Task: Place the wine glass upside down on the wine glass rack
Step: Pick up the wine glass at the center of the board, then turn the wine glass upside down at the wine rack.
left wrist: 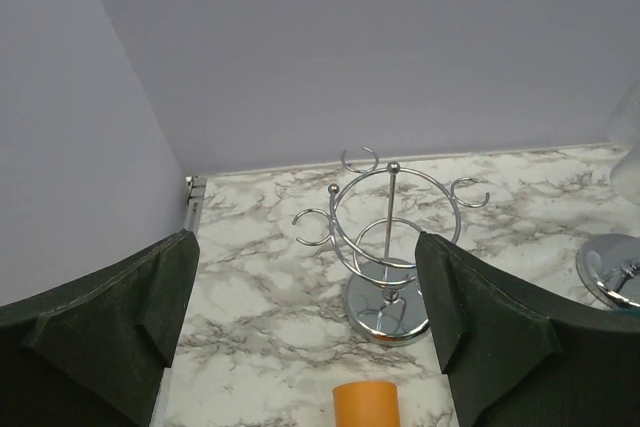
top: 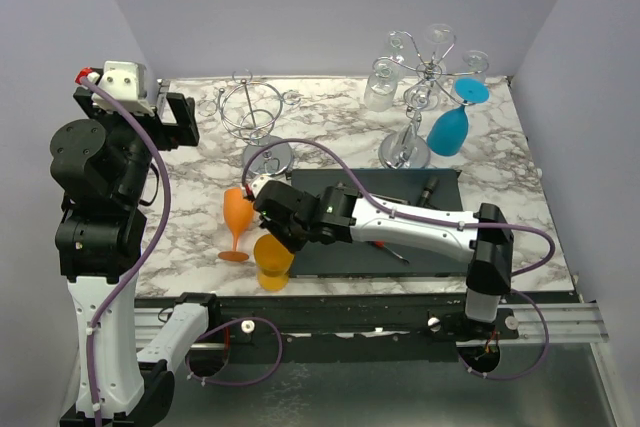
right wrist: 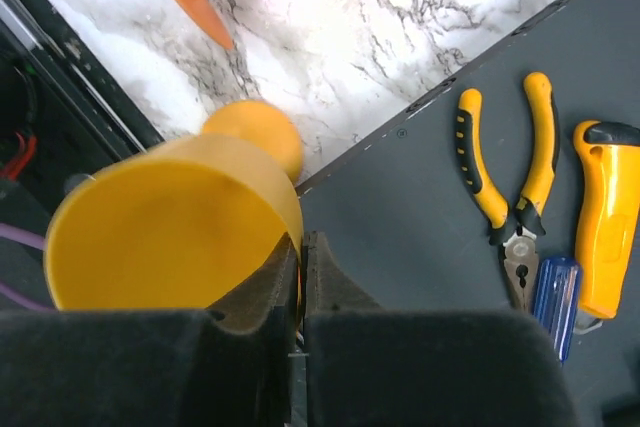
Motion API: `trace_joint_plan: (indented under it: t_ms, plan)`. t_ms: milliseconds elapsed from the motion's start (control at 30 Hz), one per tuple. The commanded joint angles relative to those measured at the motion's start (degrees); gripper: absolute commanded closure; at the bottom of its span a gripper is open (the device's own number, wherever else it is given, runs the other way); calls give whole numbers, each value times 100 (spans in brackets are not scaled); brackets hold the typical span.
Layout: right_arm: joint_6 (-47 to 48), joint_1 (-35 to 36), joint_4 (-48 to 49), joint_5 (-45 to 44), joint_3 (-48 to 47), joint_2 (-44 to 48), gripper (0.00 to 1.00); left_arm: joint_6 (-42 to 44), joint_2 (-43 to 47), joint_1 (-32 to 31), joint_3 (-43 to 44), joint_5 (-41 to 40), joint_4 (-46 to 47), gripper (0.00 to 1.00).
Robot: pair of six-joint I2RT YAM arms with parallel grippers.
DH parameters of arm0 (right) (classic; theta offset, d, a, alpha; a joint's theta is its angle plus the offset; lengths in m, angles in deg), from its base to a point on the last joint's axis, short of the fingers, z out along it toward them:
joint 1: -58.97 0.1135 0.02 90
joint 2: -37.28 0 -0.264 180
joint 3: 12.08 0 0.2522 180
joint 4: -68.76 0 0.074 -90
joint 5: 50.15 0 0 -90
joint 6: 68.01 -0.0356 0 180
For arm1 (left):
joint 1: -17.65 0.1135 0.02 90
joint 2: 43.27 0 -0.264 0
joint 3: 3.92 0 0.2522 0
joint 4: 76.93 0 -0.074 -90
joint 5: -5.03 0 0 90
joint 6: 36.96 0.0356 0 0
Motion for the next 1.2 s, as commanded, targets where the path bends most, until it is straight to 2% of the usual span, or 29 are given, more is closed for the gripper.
trace_joint_plan:
  t_ms: [0, 233, 333, 433, 600, 733, 967, 1167]
  plan:
    - [32, -57, -1, -451, -250, 568, 98, -191, 47, 27, 86, 456, -189, 2]
    - [183, -67, -519, -1017, -1009, 1077, 99, -438, 19, 27, 80, 799, -320, 3]
    - [311, -70, -420, -1479, -1397, 1394, 99, -545, -25, 24, 188, 959, -433, 3]
    - [527, -73, 495, -2009, -1206, 1958, 99, -674, -85, 26, 305, 1335, -625, 5]
    - [1107, -74, 2950, -2590, 203, 3144, 99, -889, -179, 24, 308, 2030, -976, 5]
    - [1405, -71, 4210, -2635, 903, 3627, 99, -974, -241, 26, 193, 2492, -1038, 5]
    - [1358, -68, 4623, -2441, 1046, 3599, 99, -1258, -533, 26, 228, 3311, -1021, 6]
    - [1215, -70, 4833, -2258, 1254, 3674, 99, -1130, -599, 19, 210, 3526, -911, 7]
